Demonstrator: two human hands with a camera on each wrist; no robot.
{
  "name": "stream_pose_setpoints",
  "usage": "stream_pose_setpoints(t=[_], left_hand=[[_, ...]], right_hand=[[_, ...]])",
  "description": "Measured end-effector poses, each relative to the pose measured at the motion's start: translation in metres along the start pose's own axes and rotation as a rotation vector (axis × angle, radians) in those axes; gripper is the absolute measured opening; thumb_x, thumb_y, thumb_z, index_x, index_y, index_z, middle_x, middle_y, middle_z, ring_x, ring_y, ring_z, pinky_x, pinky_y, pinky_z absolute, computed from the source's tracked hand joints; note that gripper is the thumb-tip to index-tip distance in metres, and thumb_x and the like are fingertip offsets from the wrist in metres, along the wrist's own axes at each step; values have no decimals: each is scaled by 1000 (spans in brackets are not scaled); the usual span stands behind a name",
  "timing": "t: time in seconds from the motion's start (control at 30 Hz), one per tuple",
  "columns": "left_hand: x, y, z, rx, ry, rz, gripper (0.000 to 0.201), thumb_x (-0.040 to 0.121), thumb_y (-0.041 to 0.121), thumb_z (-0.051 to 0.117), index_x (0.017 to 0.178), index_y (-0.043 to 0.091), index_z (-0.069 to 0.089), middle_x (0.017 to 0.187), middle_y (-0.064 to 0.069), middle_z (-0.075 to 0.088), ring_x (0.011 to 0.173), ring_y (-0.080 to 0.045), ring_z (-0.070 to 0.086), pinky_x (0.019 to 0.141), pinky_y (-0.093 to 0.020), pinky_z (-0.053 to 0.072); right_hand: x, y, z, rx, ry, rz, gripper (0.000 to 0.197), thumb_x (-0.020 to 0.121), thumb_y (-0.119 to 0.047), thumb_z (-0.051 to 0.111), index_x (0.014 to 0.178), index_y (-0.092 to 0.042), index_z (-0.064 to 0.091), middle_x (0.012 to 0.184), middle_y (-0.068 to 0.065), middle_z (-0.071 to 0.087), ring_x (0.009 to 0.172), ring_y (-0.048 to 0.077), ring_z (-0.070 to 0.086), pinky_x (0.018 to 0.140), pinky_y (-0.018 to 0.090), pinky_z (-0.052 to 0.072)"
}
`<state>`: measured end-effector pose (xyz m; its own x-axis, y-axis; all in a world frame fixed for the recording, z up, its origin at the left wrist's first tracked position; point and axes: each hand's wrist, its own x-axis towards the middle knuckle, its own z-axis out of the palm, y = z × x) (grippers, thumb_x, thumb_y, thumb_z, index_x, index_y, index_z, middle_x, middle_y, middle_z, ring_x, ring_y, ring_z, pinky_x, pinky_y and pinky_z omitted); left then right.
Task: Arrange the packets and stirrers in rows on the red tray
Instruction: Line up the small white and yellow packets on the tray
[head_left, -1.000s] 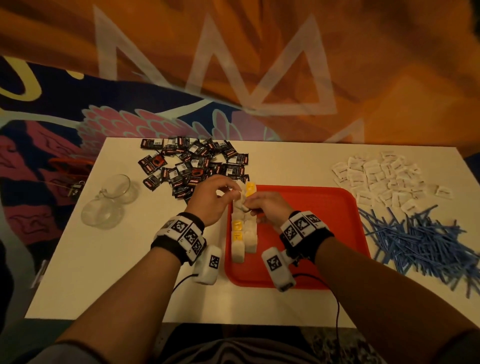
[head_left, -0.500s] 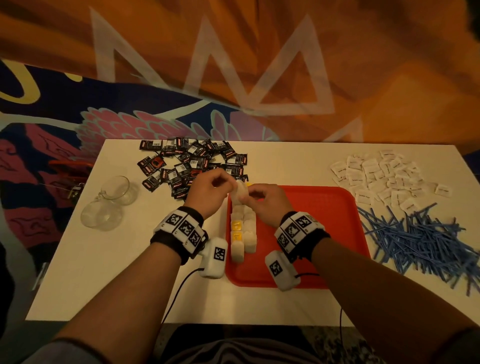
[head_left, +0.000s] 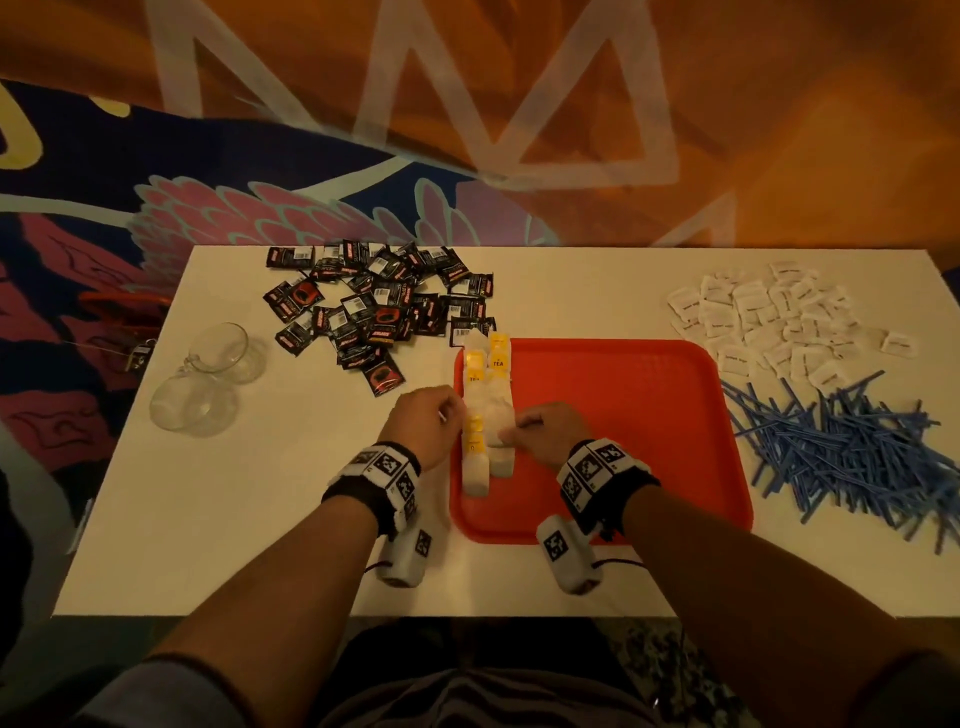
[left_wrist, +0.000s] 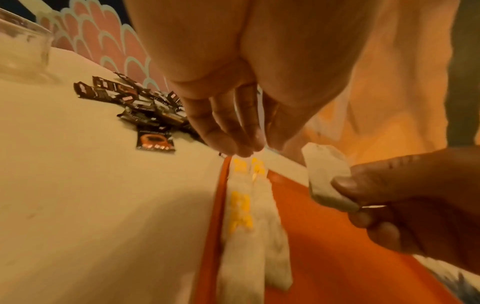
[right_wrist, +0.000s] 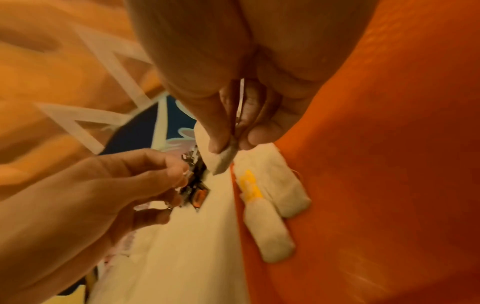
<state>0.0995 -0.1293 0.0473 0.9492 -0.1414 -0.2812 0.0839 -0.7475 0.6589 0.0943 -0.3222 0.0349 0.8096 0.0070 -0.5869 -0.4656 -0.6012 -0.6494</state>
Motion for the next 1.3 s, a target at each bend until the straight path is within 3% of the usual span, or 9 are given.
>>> stream_pose_setpoints(t=[0.1, 0.3, 0.4, 0.53, 0.77, 1.0, 1.1, 1.2, 1.3], left_hand=[[-12, -21, 18, 77, -86, -29, 11, 91, 15, 62, 92, 19, 72, 96, -1, 70, 85, -18, 61, 83, -36, 53], [-30, -44, 44, 231, -174, 2, 17, 92, 15, 59, 103, 18, 72, 106, -2, 66, 96, -25, 60, 80, -29, 44], [-33, -48, 52, 298, -189, 84, 20, 92, 15, 59, 107, 16, 72, 109, -5, 66, 102, -28, 58, 85, -36, 47], [-38, -53, 63, 343, -204, 149, 21, 95, 21, 58, 110, 16, 71, 112, -4, 65, 104, -28, 53, 83, -37, 47], [-42, -64, 77, 377, -198, 220, 22, 90, 10, 59, 107, 11, 73, 106, -8, 68, 97, -33, 54, 76, -38, 47], [-42, -61, 79, 467, -268, 188, 36, 99, 24, 53, 134, 27, 61, 143, 1, 48, 119, -28, 44, 91, -35, 44], [-41, -62, 78, 424, -226, 189, 34, 96, 20, 56, 128, 25, 66, 136, -1, 53, 112, -28, 47, 84, -34, 45], [-37, -66, 71, 332, -125, 163, 31, 89, 12, 61, 117, 19, 71, 124, -4, 59, 102, -30, 51, 80, -39, 52], [-23, -68, 53, 313, -73, 65, 33, 90, 21, 60, 123, 21, 64, 131, -3, 50, 113, -27, 47, 90, -39, 50]], right_hand=[[2, 27, 14, -21, -16, 92, 27, 83, -29, 76, 103, -12, 73, 101, 4, 72, 88, 15, 62, 79, 28, 53], [3, 51, 39, -92, -83, 192, 34, 83, -28, 76, 109, -8, 71, 110, 8, 69, 92, 18, 60, 75, 27, 45], [4, 51, 45, -151, -114, 207, 29, 85, -29, 74, 108, -11, 71, 107, 6, 69, 100, 22, 63, 76, 27, 47], [5, 51, 52, -220, -106, 207, 21, 86, -30, 72, 100, -15, 69, 91, 0, 61, 86, 17, 57, 65, 22, 41], [7, 54, 57, -272, 1, 205, 16, 85, -34, 72, 89, -20, 65, 90, -4, 60, 80, 11, 54, 56, 20, 38], [8, 55, 57, -80, 121, 241, 13, 87, -26, 71, 86, -24, 58, 103, 0, 67, 88, 13, 59, 62, 18, 42], [10, 53, 56, -77, 112, 241, 14, 87, -25, 72, 83, -25, 58, 104, 0, 68, 83, 11, 57, 50, 15, 34], [12, 48, 50, -56, 144, 233, 18, 85, -23, 73, 79, -26, 56, 101, 1, 69, 84, 12, 58, 59, 19, 41], [13, 41, 41, -57, 154, 213, 12, 86, -23, 71, 85, -24, 59, 98, -2, 68, 81, 11, 58, 57, 18, 40]])
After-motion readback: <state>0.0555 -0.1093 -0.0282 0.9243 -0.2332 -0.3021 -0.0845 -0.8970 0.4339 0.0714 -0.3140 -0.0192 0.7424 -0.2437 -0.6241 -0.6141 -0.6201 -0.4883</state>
